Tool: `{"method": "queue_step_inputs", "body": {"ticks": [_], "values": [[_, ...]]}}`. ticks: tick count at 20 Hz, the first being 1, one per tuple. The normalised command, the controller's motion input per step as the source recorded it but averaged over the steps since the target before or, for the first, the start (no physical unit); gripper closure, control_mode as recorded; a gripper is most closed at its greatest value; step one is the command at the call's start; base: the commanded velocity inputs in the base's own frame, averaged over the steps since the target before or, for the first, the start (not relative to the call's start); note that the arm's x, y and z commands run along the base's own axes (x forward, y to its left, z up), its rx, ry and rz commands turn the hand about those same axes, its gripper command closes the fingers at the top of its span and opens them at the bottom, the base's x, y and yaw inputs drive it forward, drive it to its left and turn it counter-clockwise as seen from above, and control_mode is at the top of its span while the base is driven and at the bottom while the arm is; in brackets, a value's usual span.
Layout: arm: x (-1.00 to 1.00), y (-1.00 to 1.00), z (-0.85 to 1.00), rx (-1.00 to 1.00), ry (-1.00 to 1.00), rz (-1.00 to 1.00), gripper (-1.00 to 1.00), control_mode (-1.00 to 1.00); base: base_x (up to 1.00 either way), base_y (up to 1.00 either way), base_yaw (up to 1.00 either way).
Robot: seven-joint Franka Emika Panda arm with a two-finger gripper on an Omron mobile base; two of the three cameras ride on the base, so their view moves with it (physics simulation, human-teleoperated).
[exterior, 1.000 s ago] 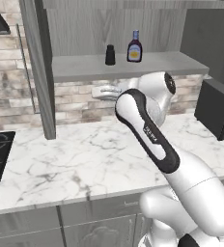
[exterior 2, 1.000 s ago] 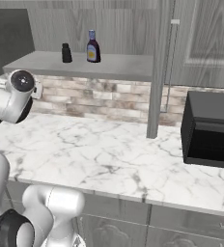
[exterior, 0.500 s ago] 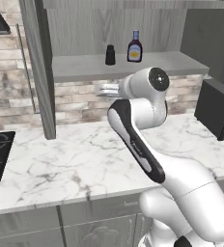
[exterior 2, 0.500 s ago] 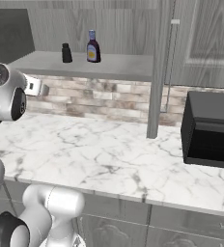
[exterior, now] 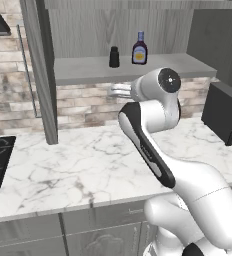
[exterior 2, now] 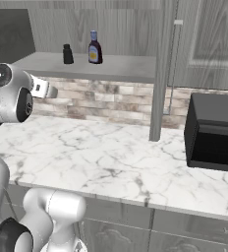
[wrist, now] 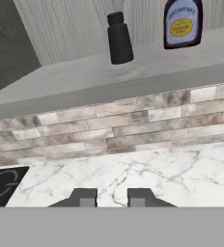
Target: Move the shaker and condiment bottle from the cabinet to the dining counter.
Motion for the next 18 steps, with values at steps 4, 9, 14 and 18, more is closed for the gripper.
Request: {"method": "queue_step_inputs", "body": {"ticks": [4, 9, 14, 18], "values": [[0.0, -0.02, 0.0, 0.0, 0.0, 0.0, -1.0, -1.0, 0.0, 0.0, 0.0], [0.0, -0.08, 0.03, -0.02, 0.0, 0.0, -1.0, -1.0, 0.0, 0.0, 0.0], [0.0, -0.36, 0.06, -0.09, 0.0, 0.0, -1.0, -1.0, 0.0, 0.0, 0.0], [-0.06, -0.57, 0.0, -0.01, -0.05, 0.0, -1.0, -1.0, 0.0, 0.0, 0.0]]}}
